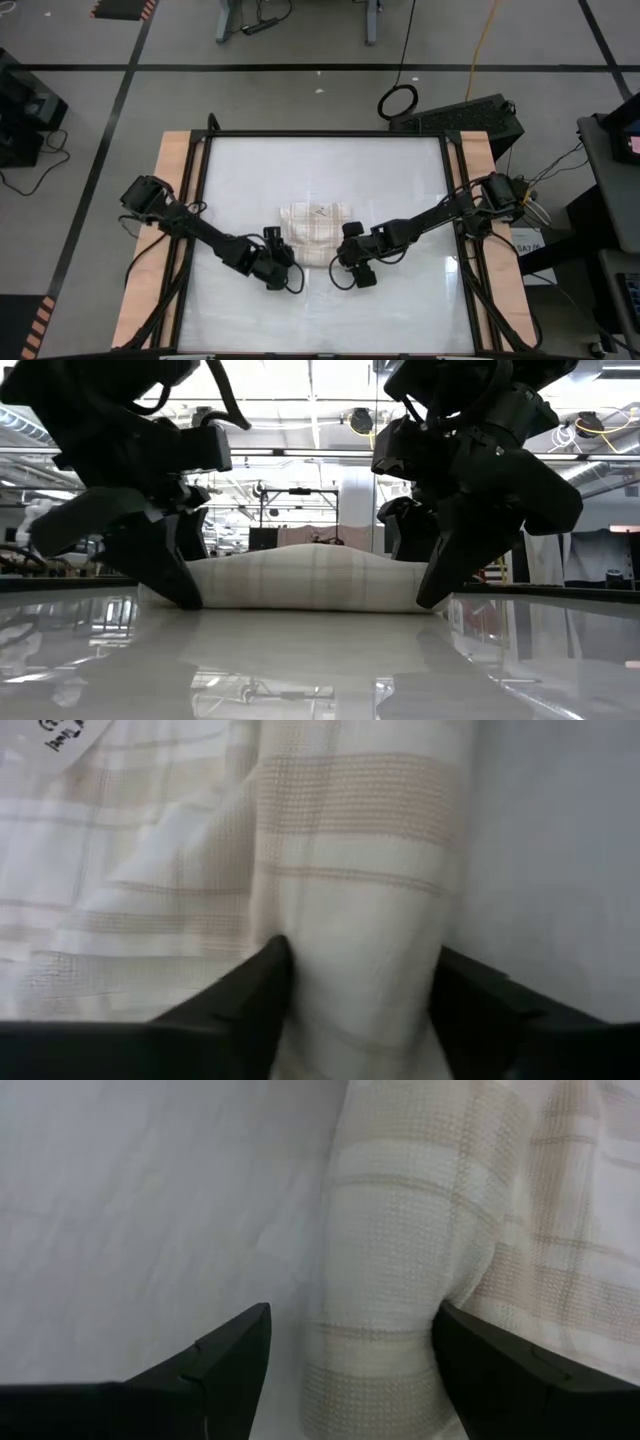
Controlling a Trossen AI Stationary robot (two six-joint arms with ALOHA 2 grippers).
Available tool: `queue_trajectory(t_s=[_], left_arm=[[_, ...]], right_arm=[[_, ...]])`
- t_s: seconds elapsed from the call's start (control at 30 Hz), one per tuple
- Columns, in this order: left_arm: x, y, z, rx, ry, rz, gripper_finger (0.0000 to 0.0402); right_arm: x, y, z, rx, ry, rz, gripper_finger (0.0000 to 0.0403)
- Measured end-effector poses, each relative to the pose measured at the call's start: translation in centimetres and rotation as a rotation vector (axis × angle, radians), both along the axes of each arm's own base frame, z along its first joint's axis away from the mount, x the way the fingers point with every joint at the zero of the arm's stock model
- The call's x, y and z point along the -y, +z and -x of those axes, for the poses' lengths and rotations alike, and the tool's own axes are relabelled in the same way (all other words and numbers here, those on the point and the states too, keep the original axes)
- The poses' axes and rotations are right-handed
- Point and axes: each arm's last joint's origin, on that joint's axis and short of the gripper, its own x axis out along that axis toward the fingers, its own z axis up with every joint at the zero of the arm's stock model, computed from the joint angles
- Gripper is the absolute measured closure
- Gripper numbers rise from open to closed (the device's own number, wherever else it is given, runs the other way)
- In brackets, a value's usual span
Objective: Roll towel
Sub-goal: Roll the white towel
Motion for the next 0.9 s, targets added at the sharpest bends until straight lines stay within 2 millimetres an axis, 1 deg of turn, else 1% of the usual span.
queue_trajectory(t_s=[0.2,0.33,0.43,0.6,0.7,0.9], left_arm=[[-0.3,0.0,-0.1,-0.024,-0.027,0.014,0.0287],[-0.3,0.3,0.0,-0.029,-0.041,0.041,0.0331],[-0.2,0.7,0.0,-0.028,-0.058,0.109,0.0342],[-0.3,1.4,0.1,-0.05,-0.087,0.222,0.0341],[-0.5,1.5,0.0,-0.056,-0.074,0.266,0.0341],[-1.2,1.6,-0.4,-0.081,-0.066,0.376,0.0341]], right_arm=[[0.0,-0.1,0.1,0.008,0.027,0.048,0.014],[-0.6,0.3,0.3,0.042,0.031,0.141,0.014],[-1.2,1.1,0.8,0.067,0.02,0.21,0.0136],[-2.2,2.5,1.7,0.129,-0.006,0.33,0.0114],[-3.0,3.0,2.5,0.148,-0.028,0.416,0.0103],[-5.9,3.6,3.9,0.226,-0.07,0.432,0.0103]])
